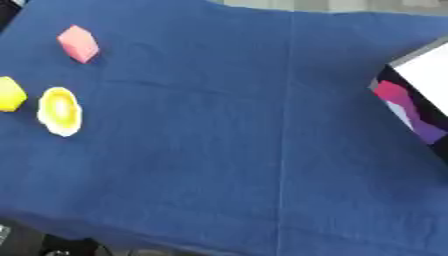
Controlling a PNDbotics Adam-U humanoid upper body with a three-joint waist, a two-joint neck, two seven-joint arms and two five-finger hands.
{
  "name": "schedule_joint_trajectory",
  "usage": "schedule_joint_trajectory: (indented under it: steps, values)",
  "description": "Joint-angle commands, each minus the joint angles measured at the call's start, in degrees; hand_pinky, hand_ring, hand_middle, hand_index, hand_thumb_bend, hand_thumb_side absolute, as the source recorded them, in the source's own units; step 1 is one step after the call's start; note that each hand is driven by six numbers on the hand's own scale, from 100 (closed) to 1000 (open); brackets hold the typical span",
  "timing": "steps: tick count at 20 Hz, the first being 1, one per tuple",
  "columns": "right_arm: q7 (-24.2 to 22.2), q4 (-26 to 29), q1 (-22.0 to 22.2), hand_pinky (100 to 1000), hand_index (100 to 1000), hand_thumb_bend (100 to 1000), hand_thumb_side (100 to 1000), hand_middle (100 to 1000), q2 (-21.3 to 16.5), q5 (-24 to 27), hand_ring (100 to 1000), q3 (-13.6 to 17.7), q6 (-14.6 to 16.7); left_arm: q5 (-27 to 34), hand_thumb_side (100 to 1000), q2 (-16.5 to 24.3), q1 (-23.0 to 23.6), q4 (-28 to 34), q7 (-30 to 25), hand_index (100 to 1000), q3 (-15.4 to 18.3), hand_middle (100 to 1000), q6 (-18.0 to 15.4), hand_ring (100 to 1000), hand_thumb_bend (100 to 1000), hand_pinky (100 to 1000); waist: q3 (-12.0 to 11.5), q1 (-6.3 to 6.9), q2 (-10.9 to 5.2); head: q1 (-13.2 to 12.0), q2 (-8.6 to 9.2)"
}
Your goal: Pick up the objects with one hand, pass them to the other hand, and then place them into the box on the other side of the table.
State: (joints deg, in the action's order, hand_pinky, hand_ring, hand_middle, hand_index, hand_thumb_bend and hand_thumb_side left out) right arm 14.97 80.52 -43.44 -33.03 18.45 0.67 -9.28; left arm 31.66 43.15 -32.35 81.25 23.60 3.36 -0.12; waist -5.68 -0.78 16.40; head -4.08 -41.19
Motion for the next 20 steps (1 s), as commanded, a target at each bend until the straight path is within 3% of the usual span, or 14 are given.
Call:
schedule_joint_trajectory:
  steps: [1, 9, 17, 20]
  values:
    - [0.2, 1.5, -1.3, 864, 934, 500, 448, 846, -2.2, 0.3, 931, 0.7, 0.0, -0.3, 657, 2.8, -1.0, 1.1, 0.0, 860, 0.9, 777, 0.1, 770, 675, 730, 0.0, 0.04, -0.04, 0.3, 1.0]
    - [0.0, 1.7, -1.1, 863, 933, 502, 448, 845, -2.5, 0.1, 929, 0.5, -0.2, -1.9, 633, 5.9, -1.9, 0.6, -1.5, 849, 0.2, 735, 1.7, 769, 691, 736, 0.1, 0.15, 0.09, 0.0, 1.1]
    - [-0.6, 1.6, -1.3, 863, 934, 503, 448, 844, -2.9, -0.5, 932, -0.2, -0.4, -9.4, 595, 18.0, -0.5, -2.2, -9.0, 852, -7.9, 758, 9.3, 798, 718, 779, 0.2, 0.91, -0.11, -3.4, 0.24]
    - [-0.8, 1.4, -1.5, 864, 934, 504, 448, 844, -2.7, -0.8, 933, -0.5, -0.6, -12.6, 588, 22.0, 1.5, -1.4, -12.2, 857, -9.3, 770, 12.4, 812, 717, 794, 0.4, 0.93, -0.11, -4.3, 0.36]
